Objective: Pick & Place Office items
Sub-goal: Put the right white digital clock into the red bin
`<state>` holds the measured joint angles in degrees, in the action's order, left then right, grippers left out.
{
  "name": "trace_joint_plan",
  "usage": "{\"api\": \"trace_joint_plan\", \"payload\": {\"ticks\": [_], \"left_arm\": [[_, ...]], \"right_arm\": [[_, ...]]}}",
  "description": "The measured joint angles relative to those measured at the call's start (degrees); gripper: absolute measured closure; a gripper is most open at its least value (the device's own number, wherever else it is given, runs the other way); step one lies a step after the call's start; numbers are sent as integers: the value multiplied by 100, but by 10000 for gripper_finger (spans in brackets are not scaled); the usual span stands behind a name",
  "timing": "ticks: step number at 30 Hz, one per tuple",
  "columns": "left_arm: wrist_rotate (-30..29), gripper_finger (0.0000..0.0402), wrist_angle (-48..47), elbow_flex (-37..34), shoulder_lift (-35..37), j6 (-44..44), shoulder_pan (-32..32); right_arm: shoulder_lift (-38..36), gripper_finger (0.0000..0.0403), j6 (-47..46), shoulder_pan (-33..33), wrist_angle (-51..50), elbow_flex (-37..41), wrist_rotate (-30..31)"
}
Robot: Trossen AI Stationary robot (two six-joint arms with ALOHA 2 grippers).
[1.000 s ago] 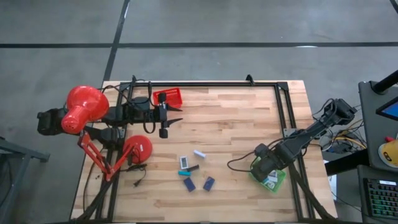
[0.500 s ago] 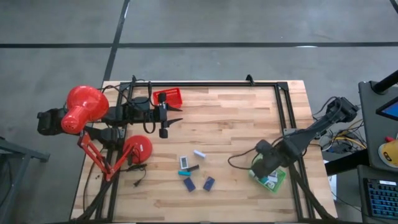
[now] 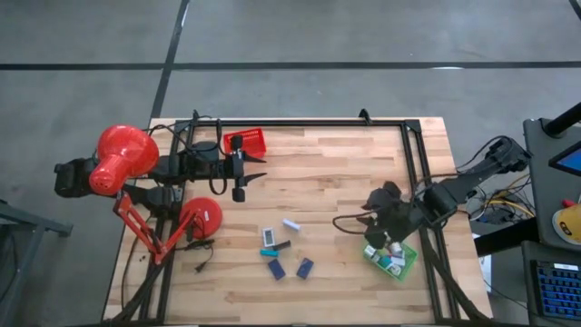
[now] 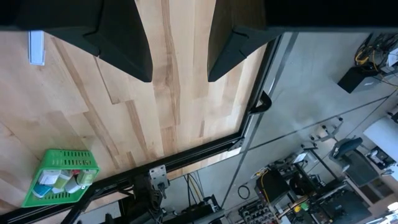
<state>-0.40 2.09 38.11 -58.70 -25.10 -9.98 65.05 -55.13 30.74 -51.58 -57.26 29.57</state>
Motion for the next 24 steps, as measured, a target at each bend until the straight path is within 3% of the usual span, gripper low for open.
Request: {"api": "trace_joint_plan", "payload": {"ticks": [5,12,14,19,24], "left_arm": [[2,243,-2,0,0,0,0],[2,243,-2,0,0,0,0],[2,243,-2,0,0,0,0],[2,243,-2,-2,0,0,0],[2,243,-3,-1,0,0,0]], "right_arm": [[-95,223,1682,-706,913,1,-183],[-93,223,3776,-1781,2951,525,-1557],[-93,223,4064,-2024,3468,771,-1875],[-87,223,4345,-2552,4230,1388,-1833],[-80,223,5011,-2831,5665,2034,-2040]]}}
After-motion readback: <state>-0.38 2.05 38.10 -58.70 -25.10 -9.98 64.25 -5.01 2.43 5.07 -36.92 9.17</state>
